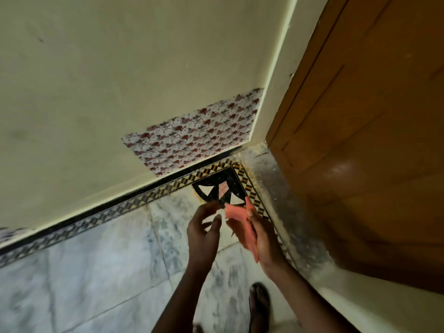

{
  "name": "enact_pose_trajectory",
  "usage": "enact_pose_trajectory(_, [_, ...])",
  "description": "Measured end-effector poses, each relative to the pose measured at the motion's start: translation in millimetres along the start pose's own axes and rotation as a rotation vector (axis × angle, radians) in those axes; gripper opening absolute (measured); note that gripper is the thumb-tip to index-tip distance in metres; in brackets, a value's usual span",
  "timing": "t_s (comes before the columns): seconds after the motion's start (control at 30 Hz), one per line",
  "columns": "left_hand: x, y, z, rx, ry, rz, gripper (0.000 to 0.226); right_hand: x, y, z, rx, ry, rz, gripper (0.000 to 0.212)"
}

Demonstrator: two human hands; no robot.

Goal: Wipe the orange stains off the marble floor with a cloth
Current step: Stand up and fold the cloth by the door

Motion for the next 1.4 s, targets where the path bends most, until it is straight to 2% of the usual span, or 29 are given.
enact_pose_trajectory(0.13, [38,-62,-90,-0.099,0.054,0.150,0.037,-14,-84,66,-0.016,0.027,0.037,0.052])
enact_pose_trajectory(0.27, [61,-106,-141,-0.194,0.124,0.224,0.027,-21,-151,115,0.020,-0.018,0.086,0.034])
enact_pose_trajectory(0.4, [74,-161,-185,-0.200,0.133,0.279,0.043,-18,-223,137,-0.002,0.011,0.061,0.037])
enact_pose_trajectory(0.47, [75,-184,-199,-0.235,0.176,0.321,0.034,-16,-250,139,-0.001,0.023,0.096,0.049])
enact_pose_trajectory(0.53, [74,-203,-206,-0.264,0.216,0.354,0.017,-13,-275,144,0.020,0.022,0.057,0.049])
enact_pose_trajectory(0.6, [75,-215,-212,-0.296,0.214,0.337,0.013,-9,-289,144,0.038,0.042,0.039,0.056])
enact_pose_trajectory(0.7, [85,-230,-228,-0.405,0.188,0.308,0.010,-16,-313,151,0.063,0.122,0.017,0.049])
enact_pose_trajectory(0.9, [104,-249,-279,-0.680,0.279,0.359,0.014,-12,-329,123,-0.009,0.251,-0.172,0.059])
enact_pose_trajectory(1.03, [109,-266,-315,-0.937,0.453,0.442,0.012,-12,-347,100,-0.033,0.306,-0.351,0.036])
enact_pose_trajectory(1.2, [107,-299,-333,-1.270,0.537,0.370,0.016,-3,-374,69,-0.065,0.449,-0.607,0.058])
enact_pose_trajectory(1.3, [107,-323,-323,-1.370,0.537,0.295,0.011,-1,-396,51,-0.184,0.596,-0.641,0.067])
enact_pose_trajectory(1.4, [107,-360,-297,-1.430,0.523,0.282,0.011,-3,-415,43,-0.260,0.817,-0.508,0.075])
Point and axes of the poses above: each hand's wrist, its own y-axis towards the middle knuckle, its own x-axis out of the back of the hand, z = x × y, the point moved 4 cm from there along y, towards the middle knuckle, and after that the axes turned 11 degrees about y, right-handed, at the moved point
